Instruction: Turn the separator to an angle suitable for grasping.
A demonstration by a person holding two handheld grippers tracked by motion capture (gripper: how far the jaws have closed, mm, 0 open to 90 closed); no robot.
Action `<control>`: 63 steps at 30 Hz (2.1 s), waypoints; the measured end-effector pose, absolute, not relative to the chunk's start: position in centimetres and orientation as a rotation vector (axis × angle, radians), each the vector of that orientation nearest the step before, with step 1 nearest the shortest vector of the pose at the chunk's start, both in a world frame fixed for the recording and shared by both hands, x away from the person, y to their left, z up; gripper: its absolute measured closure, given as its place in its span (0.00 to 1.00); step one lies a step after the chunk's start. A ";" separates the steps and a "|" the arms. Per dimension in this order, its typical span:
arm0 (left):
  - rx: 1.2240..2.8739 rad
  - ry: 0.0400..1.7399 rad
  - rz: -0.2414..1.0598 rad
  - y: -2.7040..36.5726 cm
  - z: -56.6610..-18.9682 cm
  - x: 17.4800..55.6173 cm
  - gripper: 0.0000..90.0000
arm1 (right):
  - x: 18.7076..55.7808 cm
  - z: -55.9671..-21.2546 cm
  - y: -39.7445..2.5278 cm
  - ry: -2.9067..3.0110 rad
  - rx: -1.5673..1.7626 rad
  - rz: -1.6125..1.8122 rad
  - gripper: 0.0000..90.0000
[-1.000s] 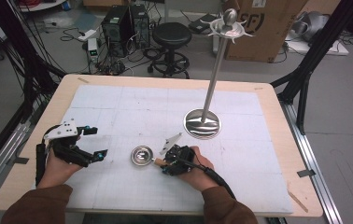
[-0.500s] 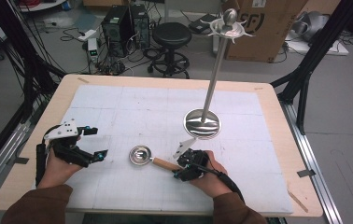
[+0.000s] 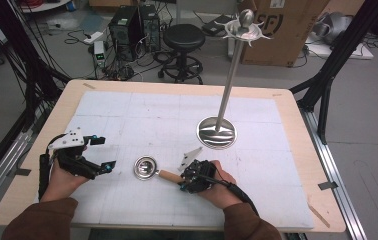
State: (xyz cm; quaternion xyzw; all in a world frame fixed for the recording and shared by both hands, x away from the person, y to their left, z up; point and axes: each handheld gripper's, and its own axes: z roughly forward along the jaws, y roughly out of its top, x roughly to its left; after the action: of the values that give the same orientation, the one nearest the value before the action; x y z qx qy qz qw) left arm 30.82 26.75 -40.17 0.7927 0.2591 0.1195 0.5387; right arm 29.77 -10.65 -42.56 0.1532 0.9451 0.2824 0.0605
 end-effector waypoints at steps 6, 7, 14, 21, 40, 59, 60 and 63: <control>1.886 0.615 0.281 26.7 -40.2 30.8 0.02 | 30.5 -42.3 -8.6 2.876 0.411 0.862 0.77; 1.886 0.614 0.281 26.7 -40.2 30.8 0.02 | 30.7 -42.3 -8.3 2.878 0.401 0.863 0.76; 1.882 0.616 0.281 26.7 -40.2 30.8 0.02 | 32.1 -42.4 -6.0 2.893 0.368 0.865 0.75; 1.882 0.615 0.280 26.8 -40.2 30.8 0.02 | 32.7 -42.5 -4.8 2.897 0.362 0.857 0.74; 1.888 0.614 0.281 26.7 -40.2 30.8 0.02 | 30.2 -38.6 -14.8 2.705 0.598 1.081 0.49; 1.869 0.630 0.270 26.9 -40.2 31.2 0.02 | 28.5 -37.7 -21.5 2.447 0.812 1.282 0.37; 1.871 0.629 0.271 26.9 -40.2 31.2 0.02 | 28.5 -37.7 -21.8 2.435 0.820 1.288 0.36; 1.871 0.623 0.272 26.9 -40.1 31.1 0.02 | 28.4 -37.8 -22.4 2.399 0.849 1.301 0.34</control>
State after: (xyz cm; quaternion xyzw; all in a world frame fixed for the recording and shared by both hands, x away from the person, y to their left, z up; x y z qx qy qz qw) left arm 31.13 26.88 -40.10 0.7885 0.2627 0.1148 0.5442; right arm 28.45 -22.38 -37.78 0.2940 0.8310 0.4506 0.1414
